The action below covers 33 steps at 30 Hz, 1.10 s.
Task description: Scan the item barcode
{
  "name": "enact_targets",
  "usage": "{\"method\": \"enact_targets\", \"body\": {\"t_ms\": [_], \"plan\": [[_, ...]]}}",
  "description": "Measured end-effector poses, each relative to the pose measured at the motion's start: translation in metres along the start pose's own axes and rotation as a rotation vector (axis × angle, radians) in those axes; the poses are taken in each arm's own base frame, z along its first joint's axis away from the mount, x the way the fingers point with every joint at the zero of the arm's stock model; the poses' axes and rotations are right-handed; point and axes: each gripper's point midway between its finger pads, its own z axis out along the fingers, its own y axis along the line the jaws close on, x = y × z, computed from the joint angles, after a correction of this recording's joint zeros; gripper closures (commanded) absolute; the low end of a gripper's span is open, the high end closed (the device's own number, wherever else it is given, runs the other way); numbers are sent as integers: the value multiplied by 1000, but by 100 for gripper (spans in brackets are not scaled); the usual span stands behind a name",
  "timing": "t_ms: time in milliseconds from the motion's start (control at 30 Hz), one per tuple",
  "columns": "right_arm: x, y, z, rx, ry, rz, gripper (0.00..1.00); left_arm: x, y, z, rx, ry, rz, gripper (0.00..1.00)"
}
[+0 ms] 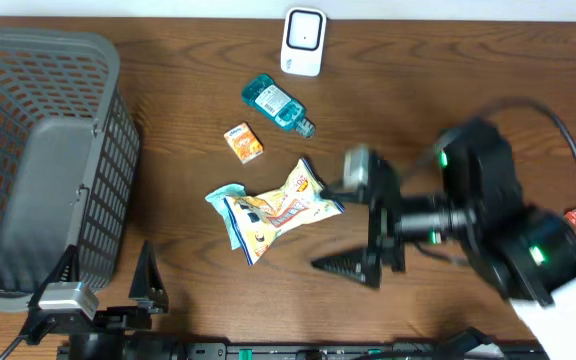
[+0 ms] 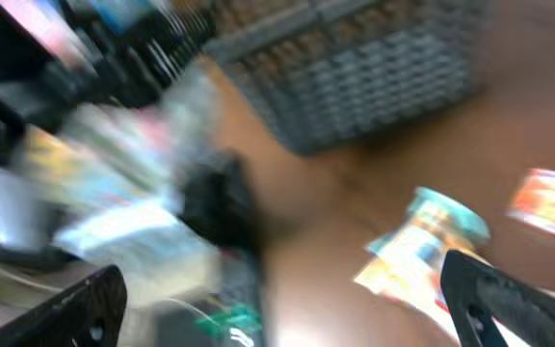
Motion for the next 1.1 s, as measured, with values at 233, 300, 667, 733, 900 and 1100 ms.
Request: {"method": "enact_targets", "body": {"t_ms": [233, 300, 667, 733, 900, 1100], "plan": [[12, -23, -10, 243, 89, -212, 1, 0, 0, 0, 0, 0, 0, 2], [17, -31, -10, 275, 119, -250, 1, 0, 0, 0, 0, 0, 0, 2], [93, -138, 86, 261, 409, -166, 2, 0, 0, 0, 0, 0, 0, 2], [112, -153, 102, 249, 460, -142, 7, 0, 0, 0, 0, 0, 0, 2], [160, -172, 127, 280, 643, -130, 5, 0, 0, 0, 0, 0, 0, 2], [177, -175, 152, 346, 750, -238, 2, 0, 0, 0, 0, 0, 0, 2]]}}
